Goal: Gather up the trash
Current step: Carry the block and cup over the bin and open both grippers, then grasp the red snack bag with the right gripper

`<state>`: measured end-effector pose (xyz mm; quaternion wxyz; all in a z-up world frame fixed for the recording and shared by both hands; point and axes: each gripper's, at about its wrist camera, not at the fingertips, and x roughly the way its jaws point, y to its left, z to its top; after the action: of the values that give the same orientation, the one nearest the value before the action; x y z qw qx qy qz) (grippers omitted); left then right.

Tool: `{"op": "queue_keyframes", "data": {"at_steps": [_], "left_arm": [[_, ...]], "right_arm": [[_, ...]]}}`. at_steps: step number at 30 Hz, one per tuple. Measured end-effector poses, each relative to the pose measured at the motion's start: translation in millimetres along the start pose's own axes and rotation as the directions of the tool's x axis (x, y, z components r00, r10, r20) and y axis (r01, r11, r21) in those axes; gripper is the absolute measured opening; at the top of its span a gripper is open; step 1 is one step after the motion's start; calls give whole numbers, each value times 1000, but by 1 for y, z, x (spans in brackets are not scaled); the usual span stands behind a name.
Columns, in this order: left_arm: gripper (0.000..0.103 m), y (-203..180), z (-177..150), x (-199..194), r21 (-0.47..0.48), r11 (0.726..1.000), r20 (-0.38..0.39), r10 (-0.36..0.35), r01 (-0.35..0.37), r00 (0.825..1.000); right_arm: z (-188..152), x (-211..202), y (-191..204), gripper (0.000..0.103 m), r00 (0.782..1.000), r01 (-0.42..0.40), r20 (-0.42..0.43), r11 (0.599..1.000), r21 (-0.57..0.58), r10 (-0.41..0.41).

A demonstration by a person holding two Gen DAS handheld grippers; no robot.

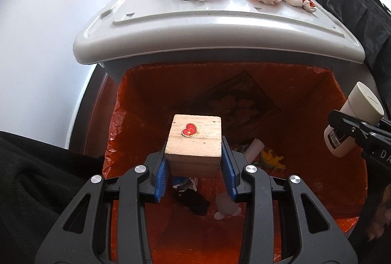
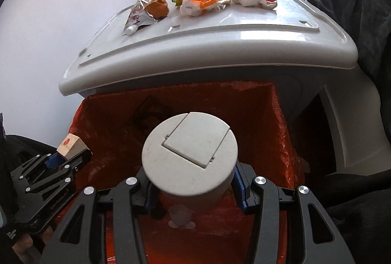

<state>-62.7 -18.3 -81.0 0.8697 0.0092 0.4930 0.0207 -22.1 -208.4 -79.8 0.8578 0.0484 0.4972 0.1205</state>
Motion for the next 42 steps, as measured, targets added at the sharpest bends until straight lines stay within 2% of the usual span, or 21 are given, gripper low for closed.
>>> {"op": "queue_keyframes", "data": {"at_steps": [10, 11, 12, 13, 15, 24, 32, 38, 42], "left_arm": [[39, 3, 0, -3, -11, 1000, 11, -5, 5, 1000], [57, 3, 0, -4, -17, 1000, 17, 4, -4, 1000], [72, 3, 0, -5, -21, 1000, 18, 17, -17, 1000], [89, 4, 1, -8, -34, 999, 30, 41, -40, 999], [89, 6, 1, -14, -48, 998, 66, 43, -40, 997], [89, 6, 1, -16, -62, 998, 63, 19, -15, 998], [89, 3, 12, -25, -58, 998, 91, -3, 8, 996], [89, -4, 45, -34, -29, 999, 119, -36, 39, 992], [89, -4, 75, -38, -23, 998, 142, -60, 64, 988]], "right_arm": [[-2, -2, -2, 49, 1000, -5, 4, 1000, 14, 5], [-2, -1, -3, 60, 1000, -4, -2, 1000, 15, 4], [-2, 0, -3, 74, 1000, 1, -7, 1000, 20, -1], [-2, -2, -4, 75, 1000, 10, 1, 1000, 25, -10], [-1, -5, -4, 75, 1000, 11, 21, 1000, 29, -11], [2, -15, -9, 77, 997, 34, 61, 998, 48, -37], [24, -24, -2, 79, 995, 36, 90, 999, -7, -36], [66, -27, -13, 79, 993, 12, 113, 1000, 4, -12], [115, -36, -31, 79, 989, 16, 145, 1000, -4, -15]]}}
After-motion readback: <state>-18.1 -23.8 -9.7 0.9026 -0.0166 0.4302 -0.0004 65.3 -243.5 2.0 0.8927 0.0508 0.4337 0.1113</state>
